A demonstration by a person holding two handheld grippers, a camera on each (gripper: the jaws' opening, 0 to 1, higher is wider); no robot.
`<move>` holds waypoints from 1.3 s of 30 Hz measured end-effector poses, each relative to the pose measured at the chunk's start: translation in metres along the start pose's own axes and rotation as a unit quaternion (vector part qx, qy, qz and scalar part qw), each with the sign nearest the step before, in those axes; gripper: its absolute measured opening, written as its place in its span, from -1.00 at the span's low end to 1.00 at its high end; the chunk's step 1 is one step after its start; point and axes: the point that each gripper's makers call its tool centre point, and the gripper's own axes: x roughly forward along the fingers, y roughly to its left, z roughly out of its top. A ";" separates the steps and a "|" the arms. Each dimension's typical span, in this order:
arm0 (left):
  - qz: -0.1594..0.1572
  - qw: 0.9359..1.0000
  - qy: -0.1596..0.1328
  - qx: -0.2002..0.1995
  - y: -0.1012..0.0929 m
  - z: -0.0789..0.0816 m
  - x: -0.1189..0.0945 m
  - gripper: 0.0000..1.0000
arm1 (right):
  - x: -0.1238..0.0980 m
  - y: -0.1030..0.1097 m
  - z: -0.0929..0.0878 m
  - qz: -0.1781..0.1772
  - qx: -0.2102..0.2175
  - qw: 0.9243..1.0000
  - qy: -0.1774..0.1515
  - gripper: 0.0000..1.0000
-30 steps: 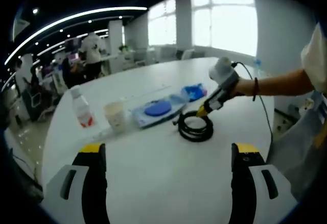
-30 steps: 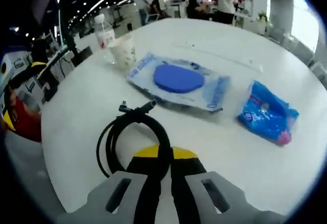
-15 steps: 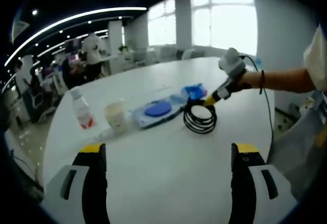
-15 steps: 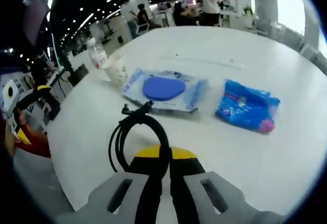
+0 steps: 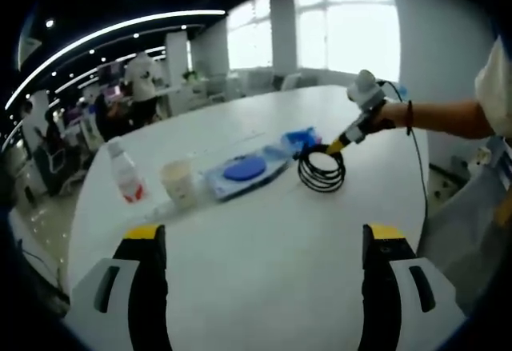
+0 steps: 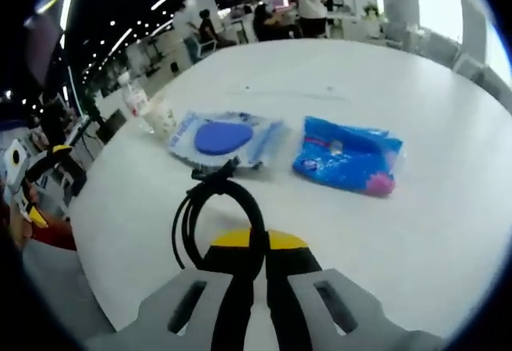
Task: Arrange the tabletop items into an orderly group along one side of the table until the central work area is clear of visible clutter.
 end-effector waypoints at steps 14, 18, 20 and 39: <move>0.003 1.000 0.012 0.004 0.003 -0.007 0.001 0.98 | 0.015 -0.020 -0.006 -0.018 -0.007 1.000 0.012 -0.94; 0.007 1.000 0.013 0.004 0.006 -0.008 0.000 0.98 | 0.023 -0.025 -0.009 -0.020 -0.011 1.000 0.018 -0.93; 0.009 1.000 0.013 0.003 0.007 -0.008 0.000 0.98 | 0.026 -0.027 -0.010 -0.022 -0.013 0.999 0.020 -0.93; 0.019 1.000 0.017 0.003 0.012 -0.010 -0.004 0.97 | 0.034 -0.037 -0.016 -0.075 -0.100 0.991 0.050 -0.88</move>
